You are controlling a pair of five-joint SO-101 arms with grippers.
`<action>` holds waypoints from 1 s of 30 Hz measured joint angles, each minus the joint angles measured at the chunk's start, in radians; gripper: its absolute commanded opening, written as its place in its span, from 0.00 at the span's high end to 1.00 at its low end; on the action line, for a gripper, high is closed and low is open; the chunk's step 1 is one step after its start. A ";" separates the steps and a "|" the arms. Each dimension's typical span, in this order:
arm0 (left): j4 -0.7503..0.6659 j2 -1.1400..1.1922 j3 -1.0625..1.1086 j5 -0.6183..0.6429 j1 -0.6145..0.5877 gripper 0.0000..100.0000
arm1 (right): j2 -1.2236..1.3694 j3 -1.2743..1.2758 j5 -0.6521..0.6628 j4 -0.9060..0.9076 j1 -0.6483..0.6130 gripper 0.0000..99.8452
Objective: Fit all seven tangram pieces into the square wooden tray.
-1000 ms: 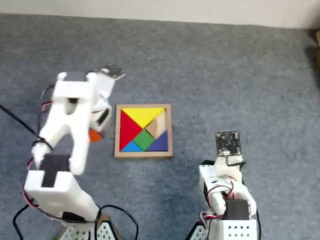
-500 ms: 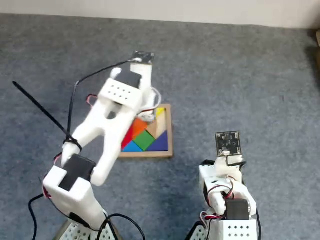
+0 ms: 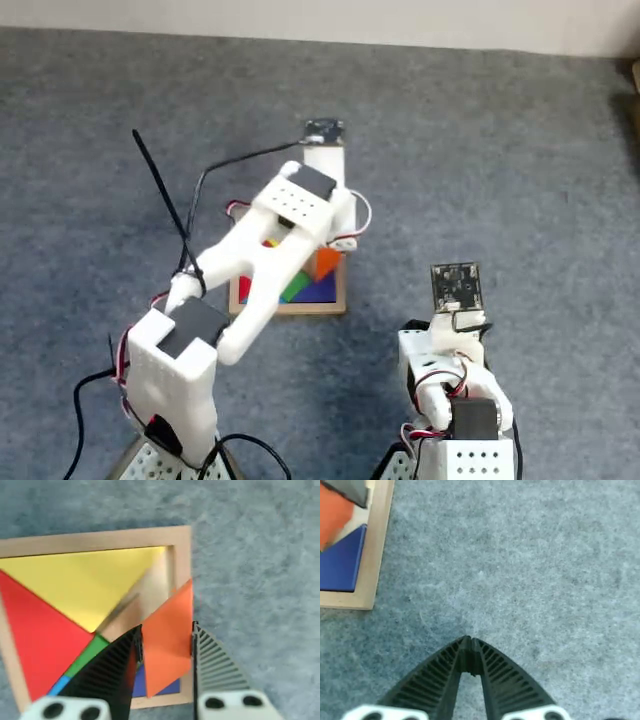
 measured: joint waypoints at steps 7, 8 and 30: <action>-0.046 0.009 0.000 0.000 0.000 0.96 | 0.000 0.000 0.000 0.000 0.000 0.99; -0.046 0.009 0.000 0.000 0.000 0.94 | 0.000 0.000 0.000 0.000 0.000 0.99; -0.041 0.009 0.000 0.000 -0.048 0.76 | 0.000 0.000 0.000 0.000 0.000 0.99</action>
